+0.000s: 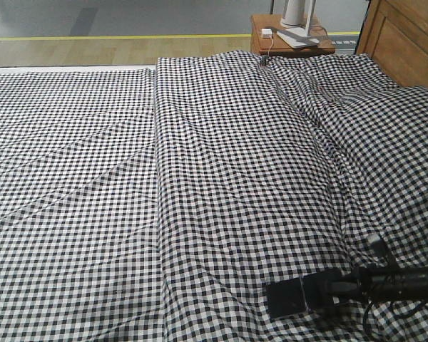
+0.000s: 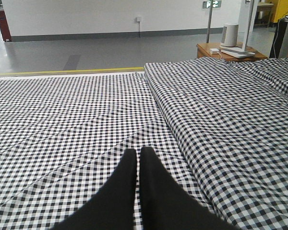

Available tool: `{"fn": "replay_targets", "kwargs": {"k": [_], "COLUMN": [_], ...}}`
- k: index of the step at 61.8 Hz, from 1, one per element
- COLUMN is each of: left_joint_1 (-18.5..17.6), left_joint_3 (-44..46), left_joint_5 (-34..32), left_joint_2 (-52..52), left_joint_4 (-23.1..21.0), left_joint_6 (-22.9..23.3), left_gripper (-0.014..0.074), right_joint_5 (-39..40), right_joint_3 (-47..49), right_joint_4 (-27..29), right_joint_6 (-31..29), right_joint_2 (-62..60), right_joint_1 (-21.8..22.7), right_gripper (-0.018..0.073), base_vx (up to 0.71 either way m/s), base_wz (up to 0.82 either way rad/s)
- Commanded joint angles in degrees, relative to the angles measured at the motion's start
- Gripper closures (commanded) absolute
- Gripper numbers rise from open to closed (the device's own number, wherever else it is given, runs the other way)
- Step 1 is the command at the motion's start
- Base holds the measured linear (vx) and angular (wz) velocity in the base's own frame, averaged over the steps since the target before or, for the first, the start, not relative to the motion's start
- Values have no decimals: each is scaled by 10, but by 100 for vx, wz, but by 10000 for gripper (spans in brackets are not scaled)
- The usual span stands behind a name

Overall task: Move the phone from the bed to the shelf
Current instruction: 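Lift the phone with the right gripper up off the bed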

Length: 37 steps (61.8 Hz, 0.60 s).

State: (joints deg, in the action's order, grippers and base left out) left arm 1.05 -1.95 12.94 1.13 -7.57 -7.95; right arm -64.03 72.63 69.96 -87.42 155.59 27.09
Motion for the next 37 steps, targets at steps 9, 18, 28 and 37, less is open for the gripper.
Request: {"fn": "replay_targets", "kwargs": {"k": [9,18,28,37], "left_joint_1": [-2,-2,-2,-2], "left_joint_3": [0,0,0,0], "left_joint_5": [-39,-39,-39,-39], "left_joint_2": [3,3,3,3], "left_joint_4": [-3,-3,-3,-3], "left_joint_6": [2,2,2,2], "left_gripper": [596,596,596,596], "right_joint_5": [-100,-100,-100,-100], "right_joint_3": [0,0,0,0], "right_joint_4": [-9,-15,-34,-31], "right_joint_6": [48,76,114,116], "right_joint_2": [-112,-180,-273,-355], "right_joint_1": [2,2,-10,-55], "right_gripper": [565,565,565,565], "base_vx": [0,0,0,0], "base_wz": [0,0,0,0]}}
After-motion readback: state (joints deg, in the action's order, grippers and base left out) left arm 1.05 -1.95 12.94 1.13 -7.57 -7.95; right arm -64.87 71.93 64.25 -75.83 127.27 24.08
